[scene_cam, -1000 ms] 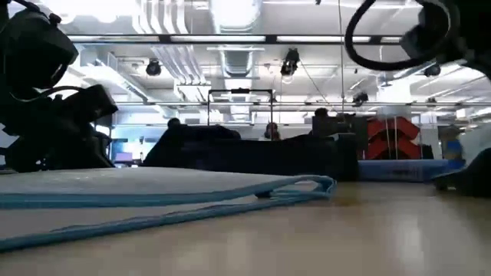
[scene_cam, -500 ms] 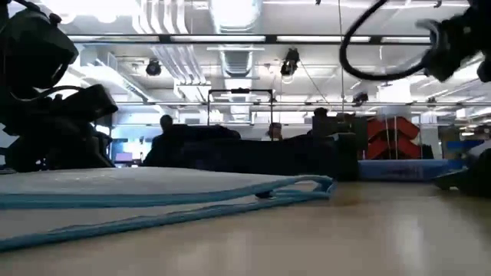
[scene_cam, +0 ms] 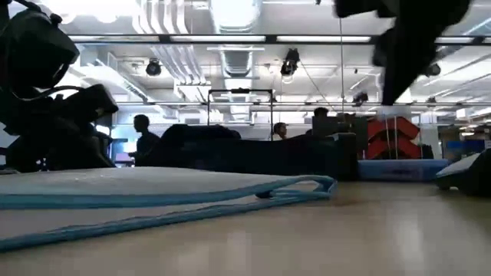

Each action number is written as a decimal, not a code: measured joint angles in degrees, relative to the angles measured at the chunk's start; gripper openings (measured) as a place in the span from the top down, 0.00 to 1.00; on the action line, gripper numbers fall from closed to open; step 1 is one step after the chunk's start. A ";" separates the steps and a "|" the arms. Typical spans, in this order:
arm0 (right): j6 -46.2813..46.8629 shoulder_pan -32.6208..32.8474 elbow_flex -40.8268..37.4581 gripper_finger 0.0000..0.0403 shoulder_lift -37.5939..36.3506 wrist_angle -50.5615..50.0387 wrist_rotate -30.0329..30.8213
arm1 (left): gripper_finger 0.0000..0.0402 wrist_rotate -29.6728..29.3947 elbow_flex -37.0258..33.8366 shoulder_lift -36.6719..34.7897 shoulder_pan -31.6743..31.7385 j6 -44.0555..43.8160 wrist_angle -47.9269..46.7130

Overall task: Unpack backpack
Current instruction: Remove the white charger adapter inside the zip bag

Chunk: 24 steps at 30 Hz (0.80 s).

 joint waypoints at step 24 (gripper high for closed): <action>-15.11 -3.36 18.17 0.43 19.64 11.70 1.29 | 0.94 0.00 -0.02 0.00 0.00 0.00 0.00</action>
